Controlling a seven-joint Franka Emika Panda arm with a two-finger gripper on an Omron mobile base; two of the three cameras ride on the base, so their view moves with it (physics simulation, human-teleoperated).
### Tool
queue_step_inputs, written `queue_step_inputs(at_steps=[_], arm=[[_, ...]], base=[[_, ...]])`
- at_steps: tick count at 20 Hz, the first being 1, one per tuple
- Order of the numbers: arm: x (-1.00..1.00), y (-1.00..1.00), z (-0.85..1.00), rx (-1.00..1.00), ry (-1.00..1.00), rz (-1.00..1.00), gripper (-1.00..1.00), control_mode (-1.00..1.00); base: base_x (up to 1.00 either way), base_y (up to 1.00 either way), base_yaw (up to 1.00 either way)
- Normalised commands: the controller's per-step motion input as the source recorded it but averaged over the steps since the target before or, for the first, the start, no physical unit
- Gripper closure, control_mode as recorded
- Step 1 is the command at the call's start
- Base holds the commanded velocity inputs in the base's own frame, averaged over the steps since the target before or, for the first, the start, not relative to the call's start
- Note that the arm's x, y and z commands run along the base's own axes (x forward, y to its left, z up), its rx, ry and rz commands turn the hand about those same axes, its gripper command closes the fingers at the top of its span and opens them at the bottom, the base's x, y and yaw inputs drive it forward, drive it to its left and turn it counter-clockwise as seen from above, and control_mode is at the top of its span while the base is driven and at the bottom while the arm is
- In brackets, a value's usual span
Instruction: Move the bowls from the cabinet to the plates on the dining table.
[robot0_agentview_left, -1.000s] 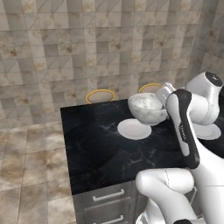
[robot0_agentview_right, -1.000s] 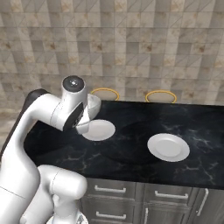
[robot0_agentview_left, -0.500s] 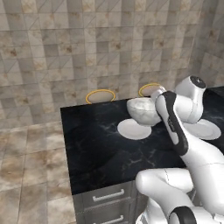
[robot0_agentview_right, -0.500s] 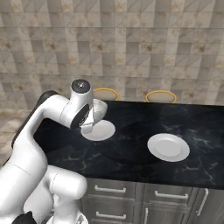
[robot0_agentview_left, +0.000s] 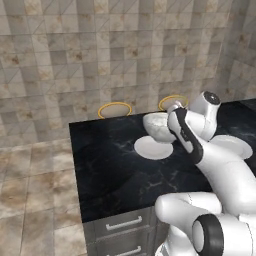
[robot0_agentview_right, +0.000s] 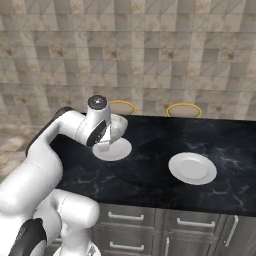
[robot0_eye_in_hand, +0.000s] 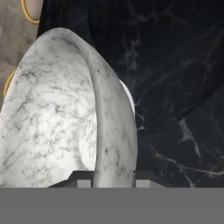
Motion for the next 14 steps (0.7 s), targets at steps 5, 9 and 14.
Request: queue_step_inputs(at_steps=[5, 9, 14], arm=[[0.24, 0.00, -0.28, 0.00, 0.01, 0.00, 1.00, -1.00], [0.19, 0.00, -0.31, 0.00, 0.02, 0.00, 1.00, -1.00], [0.22, 0.00, -0.38, 0.00, 0.00, 0.00, 1.00, -1.00]], base=[[0.00, 0.00, 0.00], [0.00, 0.00, 0.00], [0.00, 0.00, 0.00]])
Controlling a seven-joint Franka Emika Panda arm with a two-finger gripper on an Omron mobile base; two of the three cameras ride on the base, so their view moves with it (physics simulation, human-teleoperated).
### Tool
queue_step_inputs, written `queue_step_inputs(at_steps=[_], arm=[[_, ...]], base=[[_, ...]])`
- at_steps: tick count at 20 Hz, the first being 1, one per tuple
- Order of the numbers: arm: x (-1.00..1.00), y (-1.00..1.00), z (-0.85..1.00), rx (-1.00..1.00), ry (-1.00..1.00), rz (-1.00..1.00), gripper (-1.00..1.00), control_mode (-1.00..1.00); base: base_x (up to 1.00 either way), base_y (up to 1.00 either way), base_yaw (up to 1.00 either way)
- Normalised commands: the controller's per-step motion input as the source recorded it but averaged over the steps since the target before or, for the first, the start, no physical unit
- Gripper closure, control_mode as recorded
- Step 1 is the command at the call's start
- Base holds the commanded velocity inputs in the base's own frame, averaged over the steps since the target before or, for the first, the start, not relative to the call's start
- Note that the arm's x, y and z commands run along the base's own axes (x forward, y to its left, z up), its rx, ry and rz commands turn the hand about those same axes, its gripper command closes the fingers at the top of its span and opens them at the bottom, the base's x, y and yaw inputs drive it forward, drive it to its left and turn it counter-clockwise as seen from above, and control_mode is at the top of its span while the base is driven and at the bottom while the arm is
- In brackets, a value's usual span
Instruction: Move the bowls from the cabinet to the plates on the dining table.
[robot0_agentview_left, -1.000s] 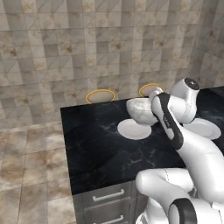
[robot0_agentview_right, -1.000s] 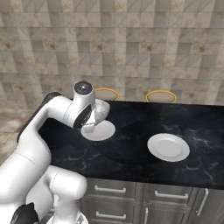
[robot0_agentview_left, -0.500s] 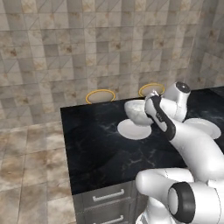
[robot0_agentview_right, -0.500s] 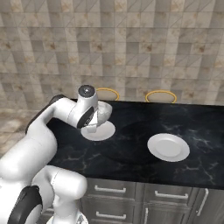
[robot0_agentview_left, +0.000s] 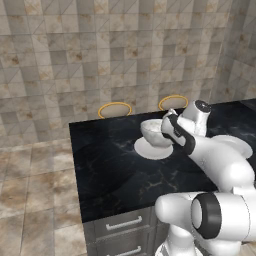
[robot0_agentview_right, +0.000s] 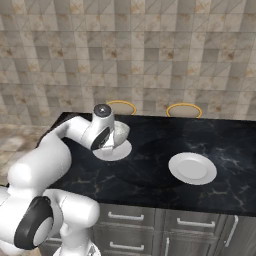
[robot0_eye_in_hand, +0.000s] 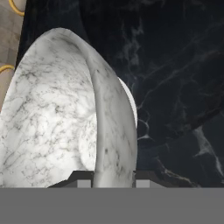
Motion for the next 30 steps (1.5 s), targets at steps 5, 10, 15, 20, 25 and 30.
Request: queue_step_inputs(at_steps=[5, 10, 15, 20, 25, 30], arm=[[0.23, 0.00, -0.41, 0.00, 0.00, 0.00, 1.00, -1.00], [0.31, 0.00, -0.31, 0.00, 0.00, 0.00, 1.00, -1.00], [0.31, 0.00, -0.10, 0.00, 0.00, 0.00, 1.00, -1.00], [0.25, 0.00, -0.01, 0.00, 0.00, 0.00, 1.00, -1.00], [0.06, 0.00, -0.15, 0.00, 0.00, 0.00, 1.00, -1.00], [0.00, 0.00, -0.29, 0.00, 0.00, 0.00, 1.00, -1.00]], base=[[0.00, 0.00, 0.00], [0.00, 0.00, 0.00], [0.00, 0.00, 0.00], [0.00, 0.00, 0.00], [0.00, 0.00, 0.00], [0.00, 0.00, 0.00]])
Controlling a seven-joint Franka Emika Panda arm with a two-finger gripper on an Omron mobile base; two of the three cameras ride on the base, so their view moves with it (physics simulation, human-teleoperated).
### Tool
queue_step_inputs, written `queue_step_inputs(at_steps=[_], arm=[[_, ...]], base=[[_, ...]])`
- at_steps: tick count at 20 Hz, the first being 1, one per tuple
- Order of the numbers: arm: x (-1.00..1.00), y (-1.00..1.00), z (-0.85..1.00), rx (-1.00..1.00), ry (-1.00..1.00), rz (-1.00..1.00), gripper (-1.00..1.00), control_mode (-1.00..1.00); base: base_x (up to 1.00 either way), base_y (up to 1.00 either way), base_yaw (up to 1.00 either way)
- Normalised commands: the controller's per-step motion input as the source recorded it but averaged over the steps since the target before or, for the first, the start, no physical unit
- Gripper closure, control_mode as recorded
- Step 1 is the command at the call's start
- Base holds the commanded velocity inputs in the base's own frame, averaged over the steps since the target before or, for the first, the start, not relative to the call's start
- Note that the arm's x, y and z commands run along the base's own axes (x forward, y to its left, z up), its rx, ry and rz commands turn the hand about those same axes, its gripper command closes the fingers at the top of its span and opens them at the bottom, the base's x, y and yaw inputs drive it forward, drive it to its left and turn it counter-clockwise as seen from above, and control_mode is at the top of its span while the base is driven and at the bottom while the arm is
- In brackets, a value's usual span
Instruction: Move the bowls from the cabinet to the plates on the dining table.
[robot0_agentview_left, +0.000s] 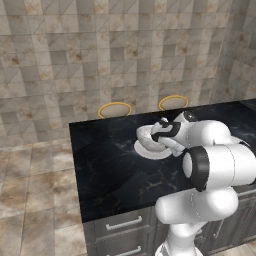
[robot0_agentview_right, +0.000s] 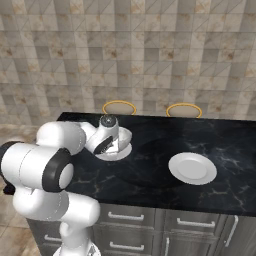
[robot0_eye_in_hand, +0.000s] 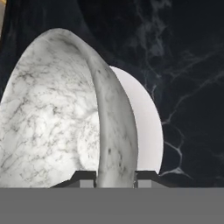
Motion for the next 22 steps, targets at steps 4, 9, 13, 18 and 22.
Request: queue_step_inputs(at_steps=[4, 9, 13, 18, 22], arm=[[0.09, 0.00, -0.25, 0.00, 0.00, 0.00, 1.00, -1.00], [0.01, 0.01, -0.02, 0.00, 0.00, 0.00, 1.00, -1.00], [0.00, 0.00, 0.00, 0.00, 0.00, 0.00, 1.00, -1.00], [0.00, 0.00, 0.00, 0.00, 0.00, 0.00, -1.00, -1.00], [0.06, 0.00, 0.06, 0.00, 0.01, 0.00, -1.00, -1.00]], base=[[0.00, 0.00, 0.00], [0.00, 0.00, 0.00], [0.00, 0.00, 0.00], [0.00, 0.00, 0.00], [0.00, 0.00, 0.00]])
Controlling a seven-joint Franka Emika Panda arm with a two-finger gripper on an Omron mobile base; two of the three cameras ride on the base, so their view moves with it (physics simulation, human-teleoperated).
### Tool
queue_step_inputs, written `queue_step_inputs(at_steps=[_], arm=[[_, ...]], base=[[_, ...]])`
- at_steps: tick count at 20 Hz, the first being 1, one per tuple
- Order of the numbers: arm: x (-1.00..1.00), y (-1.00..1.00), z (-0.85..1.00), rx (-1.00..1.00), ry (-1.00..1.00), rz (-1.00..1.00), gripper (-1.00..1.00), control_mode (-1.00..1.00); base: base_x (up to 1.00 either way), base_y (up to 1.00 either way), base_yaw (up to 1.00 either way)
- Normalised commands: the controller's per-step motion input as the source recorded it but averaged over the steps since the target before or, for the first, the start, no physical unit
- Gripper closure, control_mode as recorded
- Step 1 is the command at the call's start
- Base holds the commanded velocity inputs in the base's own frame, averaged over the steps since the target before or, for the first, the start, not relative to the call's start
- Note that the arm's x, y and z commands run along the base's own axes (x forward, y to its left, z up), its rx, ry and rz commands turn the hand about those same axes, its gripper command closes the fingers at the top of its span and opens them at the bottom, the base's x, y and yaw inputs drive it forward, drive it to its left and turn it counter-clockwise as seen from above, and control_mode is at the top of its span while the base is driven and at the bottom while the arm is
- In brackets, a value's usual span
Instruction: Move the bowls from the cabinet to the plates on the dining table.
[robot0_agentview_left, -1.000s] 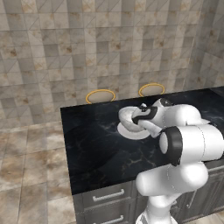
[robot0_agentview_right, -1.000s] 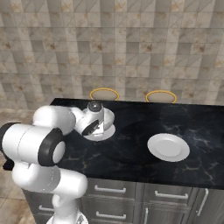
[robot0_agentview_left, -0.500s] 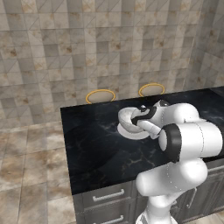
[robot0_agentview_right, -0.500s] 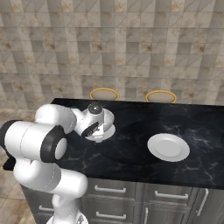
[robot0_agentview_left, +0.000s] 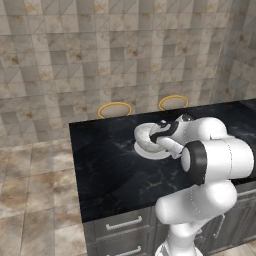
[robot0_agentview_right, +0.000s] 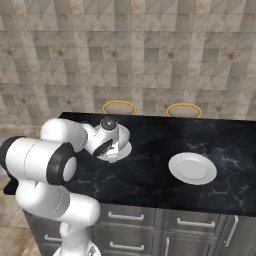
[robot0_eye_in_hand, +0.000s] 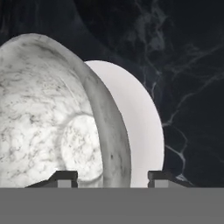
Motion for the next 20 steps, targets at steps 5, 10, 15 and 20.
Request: queue_step_inputs(at_steps=[5, 10, 15, 20], arm=[[-0.06, 0.00, 0.27, -0.02, 0.00, 0.00, -1.00, -1.00], [-0.27, 0.00, 0.46, -0.09, 0.00, 0.00, -1.00, -1.00], [-0.15, 0.00, 0.55, -0.13, -0.03, 0.00, -1.00, -1.00], [-0.23, 0.00, 0.64, -0.08, 0.00, 0.09, -1.00, -1.00]], base=[[0.00, 0.00, 0.00], [0.00, 0.00, 0.00], [0.00, 0.00, 0.00], [0.00, 0.00, 0.00]])
